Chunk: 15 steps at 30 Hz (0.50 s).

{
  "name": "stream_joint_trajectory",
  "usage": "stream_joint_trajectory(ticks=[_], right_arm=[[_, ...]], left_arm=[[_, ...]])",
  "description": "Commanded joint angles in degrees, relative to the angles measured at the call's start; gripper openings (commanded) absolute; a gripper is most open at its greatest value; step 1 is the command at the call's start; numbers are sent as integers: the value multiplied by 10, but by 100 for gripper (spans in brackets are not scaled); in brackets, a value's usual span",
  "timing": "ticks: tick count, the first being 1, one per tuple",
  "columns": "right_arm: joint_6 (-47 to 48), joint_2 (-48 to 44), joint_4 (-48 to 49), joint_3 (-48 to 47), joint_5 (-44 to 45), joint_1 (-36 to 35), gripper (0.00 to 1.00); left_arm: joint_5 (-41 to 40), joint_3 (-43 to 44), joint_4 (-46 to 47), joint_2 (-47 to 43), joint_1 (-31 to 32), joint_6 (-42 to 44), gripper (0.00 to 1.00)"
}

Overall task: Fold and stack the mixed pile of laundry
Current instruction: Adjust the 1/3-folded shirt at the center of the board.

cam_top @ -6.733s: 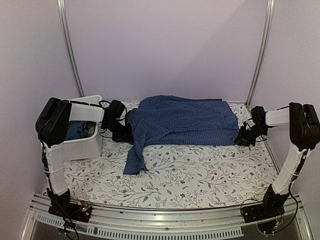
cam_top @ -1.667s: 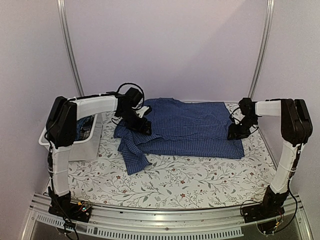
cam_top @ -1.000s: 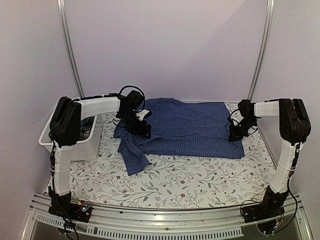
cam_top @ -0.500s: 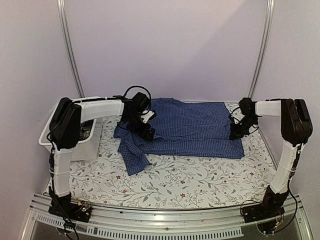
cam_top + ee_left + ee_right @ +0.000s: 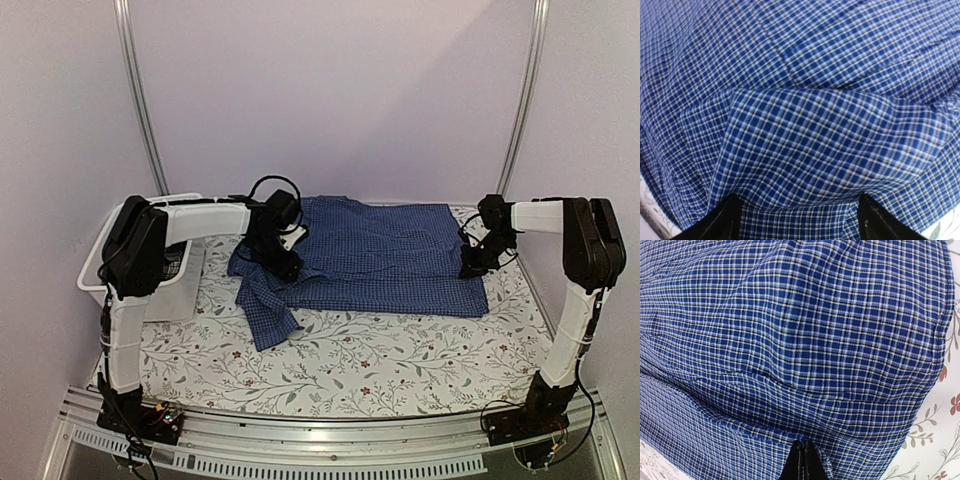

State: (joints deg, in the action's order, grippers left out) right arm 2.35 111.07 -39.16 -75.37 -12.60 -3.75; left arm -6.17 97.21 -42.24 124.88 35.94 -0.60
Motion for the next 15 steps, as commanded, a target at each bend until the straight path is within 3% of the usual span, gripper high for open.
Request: stream_joint_trajectory(ticks=[1,15], right_arm=[[-5,-25,1,2,3,-3,0],[-7,-29,6,12,6,-3,0]], left_arm=[[-54,-21,0,-11,-6,-6,82],[56,-78,14,-97,-84,-106,85]])
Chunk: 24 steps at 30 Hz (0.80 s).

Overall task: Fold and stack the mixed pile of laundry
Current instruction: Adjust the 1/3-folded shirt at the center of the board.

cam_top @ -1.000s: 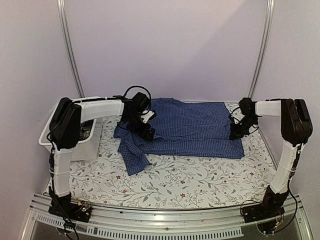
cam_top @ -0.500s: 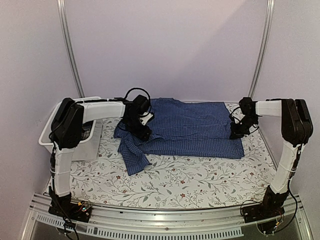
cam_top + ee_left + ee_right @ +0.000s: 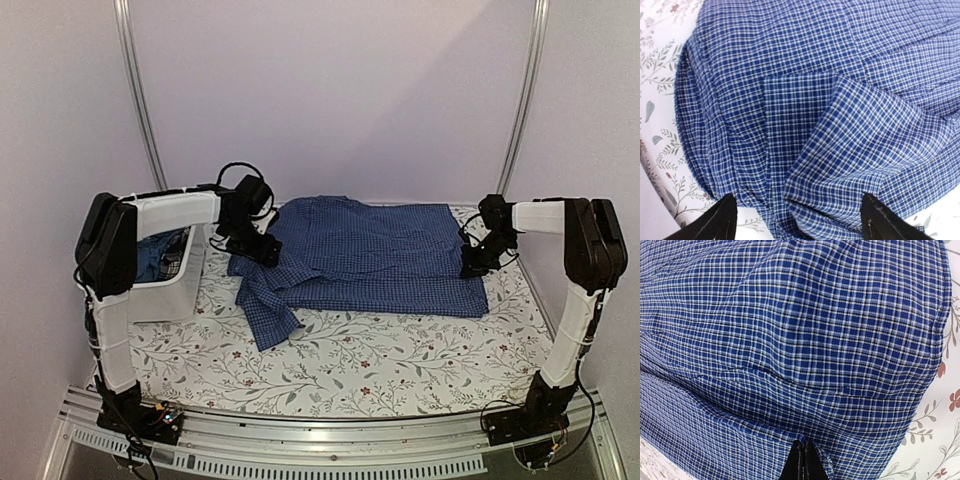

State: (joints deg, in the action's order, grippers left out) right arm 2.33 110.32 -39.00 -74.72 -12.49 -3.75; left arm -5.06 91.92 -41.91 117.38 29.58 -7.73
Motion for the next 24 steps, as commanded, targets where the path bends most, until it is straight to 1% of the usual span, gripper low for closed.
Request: stream_joint_trajectory(ticks=[1,5,7,9,11,12,15,16,18,19,24], right_arm=[[-7,-21,5,5,5,-4,0],[-6,-21,5,4,6,-4,0],[-7,-22,5,4,7,-3,0],[-7,-24,5,5,8,-3,0],[-7,-25,4,6,9,-4,0],[-7,-27,4,7,10,-4,0],[-7,-34,5,9,11,-3,0],[-7,-36,5,10,11,-3,0],[-8,-42,6,12,15,-3,0],[-8,-44,7,13,16,-3,0],[-12,-48,7,10,24,0,0]], left_arm=[[65,-30,13,-20,-25,-39,85],[131,-42,32,-11,-33,-50,84],[160,-45,39,-2,-34,-55,81],[182,-44,44,6,-34,-58,76],[203,-41,47,8,-36,-59,64],[215,-39,49,6,-35,-58,54],[235,-37,63,-8,-36,-59,30],[238,-34,63,-11,-38,-61,24],[220,-29,62,-18,-44,-74,6],[216,-28,66,-24,-50,-80,0],[199,-14,76,-36,-66,-100,0]])
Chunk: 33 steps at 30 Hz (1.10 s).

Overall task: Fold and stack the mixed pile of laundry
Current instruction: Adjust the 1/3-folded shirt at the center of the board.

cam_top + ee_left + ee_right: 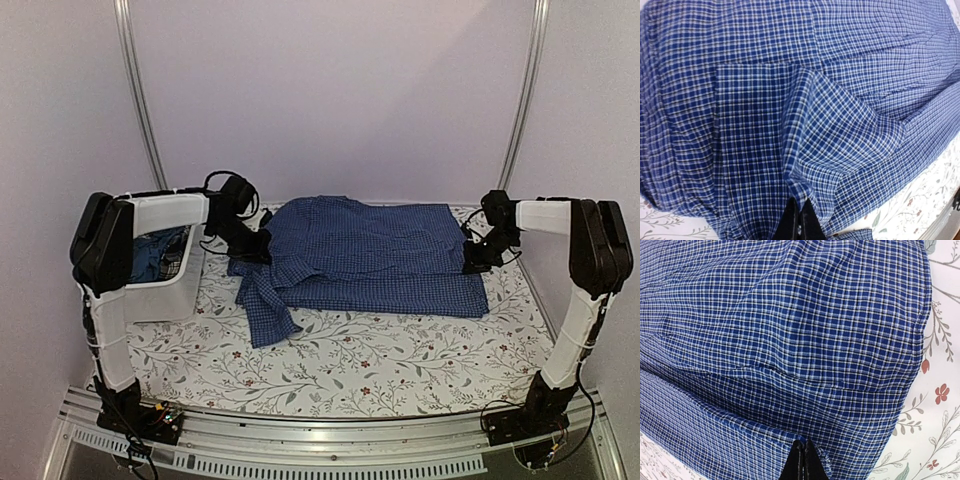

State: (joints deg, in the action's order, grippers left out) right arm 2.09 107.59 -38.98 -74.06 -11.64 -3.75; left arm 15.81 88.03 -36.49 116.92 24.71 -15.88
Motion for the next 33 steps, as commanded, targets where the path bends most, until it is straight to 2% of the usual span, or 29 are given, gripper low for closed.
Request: stream_joint_trajectory(ticks=[1,12,23,33], right_arm=[[-11,-21,7,3,17,1,0],[-17,-24,22,13,26,17,0],[-18,-13,33,15,27,18,0],[-18,-8,48,3,28,18,0]], left_arm=[[-15,29,23,-31,-18,-19,0],[-7,61,43,-28,-19,-24,0],[8,113,30,13,-14,-24,0],[-18,48,23,14,-15,-25,0]])
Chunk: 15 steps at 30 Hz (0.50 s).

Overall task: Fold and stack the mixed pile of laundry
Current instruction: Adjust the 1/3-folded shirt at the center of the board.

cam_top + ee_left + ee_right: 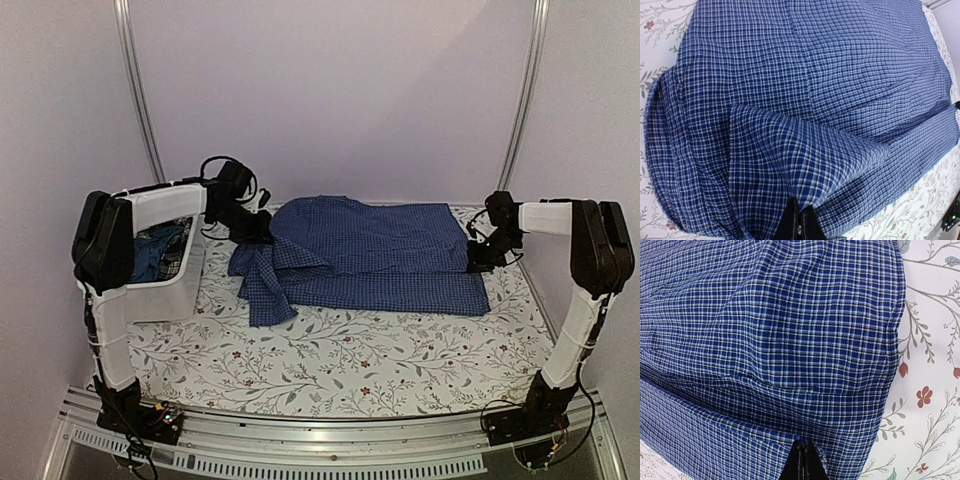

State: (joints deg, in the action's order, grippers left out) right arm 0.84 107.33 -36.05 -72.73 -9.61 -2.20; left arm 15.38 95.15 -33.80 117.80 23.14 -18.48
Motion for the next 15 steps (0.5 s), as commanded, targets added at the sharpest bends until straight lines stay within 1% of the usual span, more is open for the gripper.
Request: stream_joint_trajectory(ticks=[1,4,6,7,8,10,11,12,13,14,15], right_arm=[[-6,-1,21,-10,8,3,0],[-6,13,24,-11,6,3,0],[-23,20,22,-10,10,3,0],[-25,23,20,-11,16,3,1],[-28,25,15,-13,20,3,8],[-35,27,3,-22,23,3,33],[-39,22,0,-26,20,3,42],[-41,11,-1,-29,14,3,48],[-47,3,-2,-33,4,2,52],[-53,-9,-2,-37,-12,1,56],[-56,-18,-2,-40,-30,-4,57]], left_arm=[[-18,-28,-4,7,1,1,0],[-36,-37,-4,14,1,-3,0],[-52,-37,-4,17,0,-8,0],[-59,-34,-8,19,-1,-12,3],[-60,-28,-13,19,-2,-14,15],[-58,-28,-5,1,-2,-16,44],[-57,-39,5,-17,-1,-15,55],[-63,-59,15,-39,-1,-15,64],[-69,-77,22,-62,0,-14,71],[-73,-95,26,-86,-1,-11,75],[-76,-114,29,-109,-1,-12,77]])
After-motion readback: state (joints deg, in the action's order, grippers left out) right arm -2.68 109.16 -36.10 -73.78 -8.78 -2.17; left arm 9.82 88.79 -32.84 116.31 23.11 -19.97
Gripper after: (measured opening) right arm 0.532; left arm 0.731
